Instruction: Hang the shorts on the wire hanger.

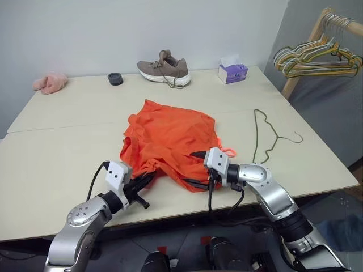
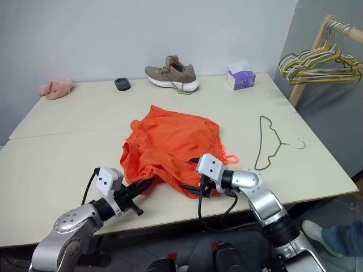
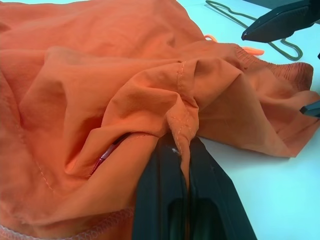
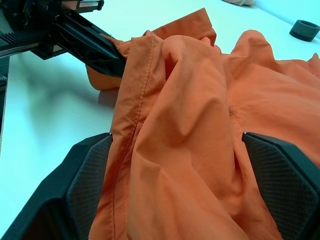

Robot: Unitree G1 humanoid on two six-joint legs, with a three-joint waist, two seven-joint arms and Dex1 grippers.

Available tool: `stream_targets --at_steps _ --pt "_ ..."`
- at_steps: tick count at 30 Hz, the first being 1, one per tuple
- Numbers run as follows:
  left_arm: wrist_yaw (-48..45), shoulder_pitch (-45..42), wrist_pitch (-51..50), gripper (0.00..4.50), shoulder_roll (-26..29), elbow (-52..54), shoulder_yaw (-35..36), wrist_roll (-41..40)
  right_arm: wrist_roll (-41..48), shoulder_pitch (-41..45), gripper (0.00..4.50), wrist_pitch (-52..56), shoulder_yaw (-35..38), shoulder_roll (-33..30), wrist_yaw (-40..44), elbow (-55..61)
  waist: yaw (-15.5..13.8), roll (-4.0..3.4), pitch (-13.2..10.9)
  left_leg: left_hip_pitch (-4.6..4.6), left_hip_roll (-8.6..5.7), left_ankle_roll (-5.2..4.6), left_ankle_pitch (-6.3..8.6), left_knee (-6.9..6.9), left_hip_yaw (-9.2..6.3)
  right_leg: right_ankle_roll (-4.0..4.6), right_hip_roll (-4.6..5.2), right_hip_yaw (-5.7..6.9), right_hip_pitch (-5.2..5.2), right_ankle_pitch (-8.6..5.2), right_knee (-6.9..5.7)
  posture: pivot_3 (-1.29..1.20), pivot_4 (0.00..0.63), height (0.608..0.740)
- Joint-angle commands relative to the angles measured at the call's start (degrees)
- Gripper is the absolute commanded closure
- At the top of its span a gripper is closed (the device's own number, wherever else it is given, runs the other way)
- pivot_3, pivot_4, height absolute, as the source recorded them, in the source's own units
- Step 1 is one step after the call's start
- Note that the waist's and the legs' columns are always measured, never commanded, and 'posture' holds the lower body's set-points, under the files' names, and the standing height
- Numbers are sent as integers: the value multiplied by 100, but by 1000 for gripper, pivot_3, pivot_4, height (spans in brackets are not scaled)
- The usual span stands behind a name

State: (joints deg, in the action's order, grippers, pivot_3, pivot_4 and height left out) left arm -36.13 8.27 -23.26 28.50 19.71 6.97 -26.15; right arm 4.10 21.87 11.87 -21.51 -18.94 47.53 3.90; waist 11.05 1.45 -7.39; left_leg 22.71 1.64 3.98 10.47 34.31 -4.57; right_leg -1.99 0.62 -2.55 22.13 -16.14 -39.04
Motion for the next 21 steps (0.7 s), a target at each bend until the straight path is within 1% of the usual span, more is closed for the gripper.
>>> stream_targets --at_steps 1,9,21 --pt "3 -73 136 4112 -20 47 83 13 104 101 54 -45 123 31 16 147 0 0 0 0 0 0 0 0 0 0 0 0 0 0 0 -153 72 740" --pt "-7 -110 171 4112 -28 -32 67 20 98 82 54 -39 129 21 -1 171 2 0 0 0 0 0 0 0 0 0 0 0 0 0 1 -158 75 740" --pt "-121 -257 240 4112 -40 -212 -19 97 68 38 54 -55 161 -29 -49 194 13 0 1 0 0 0 0 0 0 0 0 0 0 0 1 -185 62 740"
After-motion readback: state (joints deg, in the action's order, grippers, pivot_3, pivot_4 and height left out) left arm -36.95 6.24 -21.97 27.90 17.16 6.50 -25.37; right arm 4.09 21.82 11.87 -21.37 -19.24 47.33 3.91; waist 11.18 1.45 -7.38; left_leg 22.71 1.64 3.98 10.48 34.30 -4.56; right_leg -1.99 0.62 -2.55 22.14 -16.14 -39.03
